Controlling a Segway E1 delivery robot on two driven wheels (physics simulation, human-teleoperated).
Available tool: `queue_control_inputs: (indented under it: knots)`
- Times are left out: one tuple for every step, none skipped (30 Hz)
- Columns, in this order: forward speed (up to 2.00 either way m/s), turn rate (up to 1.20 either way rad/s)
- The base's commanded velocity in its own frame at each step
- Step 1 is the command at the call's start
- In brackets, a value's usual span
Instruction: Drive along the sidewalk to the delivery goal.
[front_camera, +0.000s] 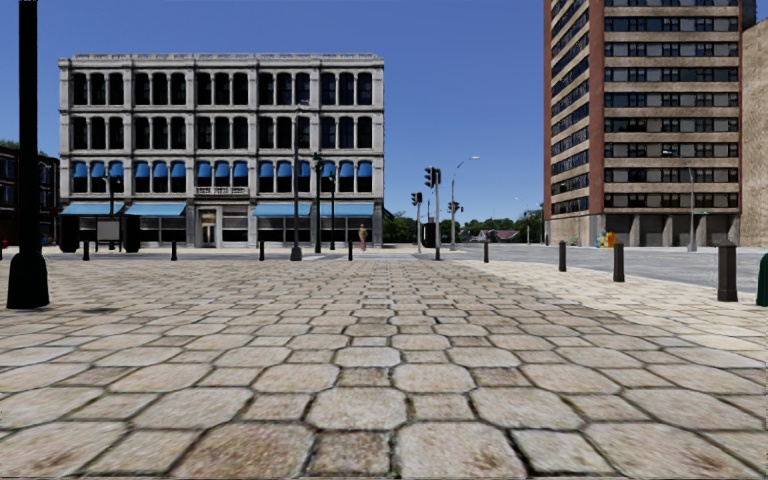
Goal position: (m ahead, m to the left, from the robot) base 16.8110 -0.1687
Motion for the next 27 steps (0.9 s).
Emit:
queue_control_inputs:
  knots:
    - [2.00, 0.00]
    - [2.00, 0.00]
    - [2.00, 0.00]
    - [2.00, 0.00]
    - [2.00, 0.00]
    - [2.00, 0.00]
    - [2.00, 0.00]
    - [2.00, 0.00]
    - [2.00, 0.00]
    - [2.00, 0.00]
    - [2.00, 0.00]
    - [2.00, 0.00]
    - [2.00, 0.00]
    - [2.00, 0.00]
    - [2.00, 0.00]
    - [2.00, 0.00]
    - [2.00, 0.00]
    - [2.00, 0.00]
    - [2.00, 0.00]
    - [2.00, 0.00]
    - [2.00, 0.00]
    - [2.00, 0.00]
    - [2.00, 0.00]
    - [2.00, -0.01]
    - [2.00, -0.07]
    - [2.00, -0.10]
    - [2.00, -0.11]
